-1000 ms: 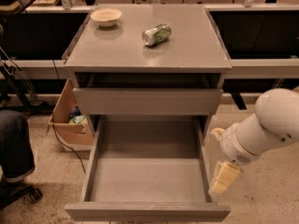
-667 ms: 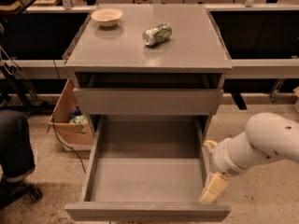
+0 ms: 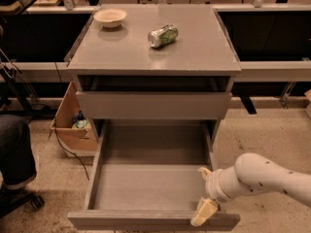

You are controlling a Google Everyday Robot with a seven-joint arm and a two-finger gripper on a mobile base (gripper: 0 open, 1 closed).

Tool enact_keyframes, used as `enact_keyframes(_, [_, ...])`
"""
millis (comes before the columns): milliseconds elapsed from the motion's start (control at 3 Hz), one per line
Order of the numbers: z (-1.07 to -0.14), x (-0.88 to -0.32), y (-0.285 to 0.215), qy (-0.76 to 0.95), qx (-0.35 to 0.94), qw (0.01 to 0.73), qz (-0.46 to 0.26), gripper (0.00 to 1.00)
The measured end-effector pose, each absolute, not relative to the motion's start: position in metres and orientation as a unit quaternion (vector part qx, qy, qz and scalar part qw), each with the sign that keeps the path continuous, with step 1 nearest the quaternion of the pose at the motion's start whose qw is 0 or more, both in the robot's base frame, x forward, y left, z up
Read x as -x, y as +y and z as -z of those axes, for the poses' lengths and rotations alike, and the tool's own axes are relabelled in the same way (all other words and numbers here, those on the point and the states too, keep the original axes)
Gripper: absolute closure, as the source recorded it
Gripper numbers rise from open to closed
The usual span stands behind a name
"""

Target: Close middle drawer

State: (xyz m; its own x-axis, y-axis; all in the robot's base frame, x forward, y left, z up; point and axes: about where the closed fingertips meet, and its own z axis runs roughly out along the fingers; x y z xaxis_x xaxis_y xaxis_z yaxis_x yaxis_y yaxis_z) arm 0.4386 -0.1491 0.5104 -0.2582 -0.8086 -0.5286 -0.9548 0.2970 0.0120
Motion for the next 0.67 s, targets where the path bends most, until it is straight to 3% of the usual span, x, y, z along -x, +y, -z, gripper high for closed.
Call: enact_keyframes(667, [-0.433,-0.434,-0.128,0.774,0.552,0.241,-0.197,0.0])
